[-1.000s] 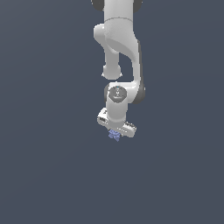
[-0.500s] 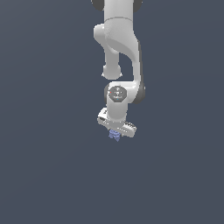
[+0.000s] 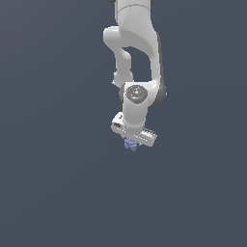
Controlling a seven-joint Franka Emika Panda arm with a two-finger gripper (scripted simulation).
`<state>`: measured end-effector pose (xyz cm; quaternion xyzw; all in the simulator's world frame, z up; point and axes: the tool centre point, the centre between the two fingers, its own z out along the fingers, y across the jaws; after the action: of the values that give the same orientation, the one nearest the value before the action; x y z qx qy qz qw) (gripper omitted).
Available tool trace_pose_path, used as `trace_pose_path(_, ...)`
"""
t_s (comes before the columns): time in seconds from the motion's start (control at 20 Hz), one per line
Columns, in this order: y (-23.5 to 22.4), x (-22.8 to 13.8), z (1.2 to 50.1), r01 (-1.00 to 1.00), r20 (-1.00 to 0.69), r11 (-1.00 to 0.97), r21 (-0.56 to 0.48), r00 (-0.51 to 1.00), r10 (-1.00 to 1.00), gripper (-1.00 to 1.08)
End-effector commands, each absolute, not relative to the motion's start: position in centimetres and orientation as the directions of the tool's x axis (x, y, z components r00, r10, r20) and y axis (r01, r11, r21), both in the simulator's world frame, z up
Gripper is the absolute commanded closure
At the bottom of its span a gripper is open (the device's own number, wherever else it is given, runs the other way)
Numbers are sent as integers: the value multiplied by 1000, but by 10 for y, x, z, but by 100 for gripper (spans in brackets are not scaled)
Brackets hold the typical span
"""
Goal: Pick up the object and move it to a goal position.
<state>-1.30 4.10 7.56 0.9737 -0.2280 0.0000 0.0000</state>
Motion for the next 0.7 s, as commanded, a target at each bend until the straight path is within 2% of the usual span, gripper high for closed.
trace_pose_path(0.0,51,-17,92,-443,1,-896,-1,896,-443,108)
trace_pose_path(0.65,130,-44,222,-444,2,-896,1,896,-444,108)
